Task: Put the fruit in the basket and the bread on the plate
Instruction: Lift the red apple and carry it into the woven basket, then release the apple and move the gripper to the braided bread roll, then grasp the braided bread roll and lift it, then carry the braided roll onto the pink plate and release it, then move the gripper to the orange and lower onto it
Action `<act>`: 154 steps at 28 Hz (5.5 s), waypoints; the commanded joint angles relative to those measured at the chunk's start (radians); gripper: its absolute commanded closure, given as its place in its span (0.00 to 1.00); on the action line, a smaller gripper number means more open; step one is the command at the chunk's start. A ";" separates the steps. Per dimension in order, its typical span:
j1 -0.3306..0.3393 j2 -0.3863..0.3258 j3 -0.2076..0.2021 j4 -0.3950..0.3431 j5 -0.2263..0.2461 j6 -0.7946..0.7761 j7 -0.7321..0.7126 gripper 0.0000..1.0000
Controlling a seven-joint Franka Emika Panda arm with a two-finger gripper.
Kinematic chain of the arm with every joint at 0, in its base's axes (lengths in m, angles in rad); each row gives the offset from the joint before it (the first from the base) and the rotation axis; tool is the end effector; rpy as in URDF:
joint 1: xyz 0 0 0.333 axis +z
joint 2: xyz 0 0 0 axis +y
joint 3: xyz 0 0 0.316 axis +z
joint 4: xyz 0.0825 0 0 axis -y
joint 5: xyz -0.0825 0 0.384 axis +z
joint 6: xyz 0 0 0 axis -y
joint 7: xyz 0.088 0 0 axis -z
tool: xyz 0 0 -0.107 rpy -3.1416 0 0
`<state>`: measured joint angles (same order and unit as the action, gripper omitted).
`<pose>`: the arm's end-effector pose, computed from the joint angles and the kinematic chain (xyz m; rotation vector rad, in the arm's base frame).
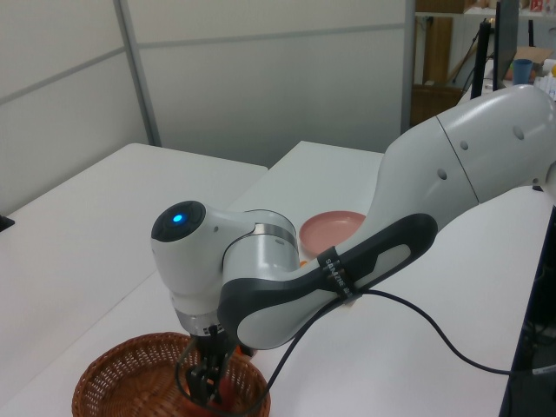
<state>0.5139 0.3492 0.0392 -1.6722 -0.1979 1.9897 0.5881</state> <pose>0.5627 0.3302 0.4001 2.9828 0.0692 0.0951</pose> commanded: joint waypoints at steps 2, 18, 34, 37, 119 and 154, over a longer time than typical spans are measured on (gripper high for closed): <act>0.012 -0.004 -0.007 0.019 -0.012 -0.040 0.018 0.00; -0.207 -0.042 -0.050 0.019 0.008 -0.069 0.010 0.00; -0.291 0.036 -0.117 0.012 0.027 0.084 -0.283 0.00; -0.294 0.040 -0.145 0.009 0.072 0.084 -0.355 0.00; -0.609 0.131 -0.252 -0.007 0.017 0.267 -0.640 0.00; -0.250 -0.091 -0.251 -0.035 0.144 -0.086 -0.547 0.00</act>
<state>0.1703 0.2840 -0.1981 -1.6748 -0.0753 1.9229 -0.0443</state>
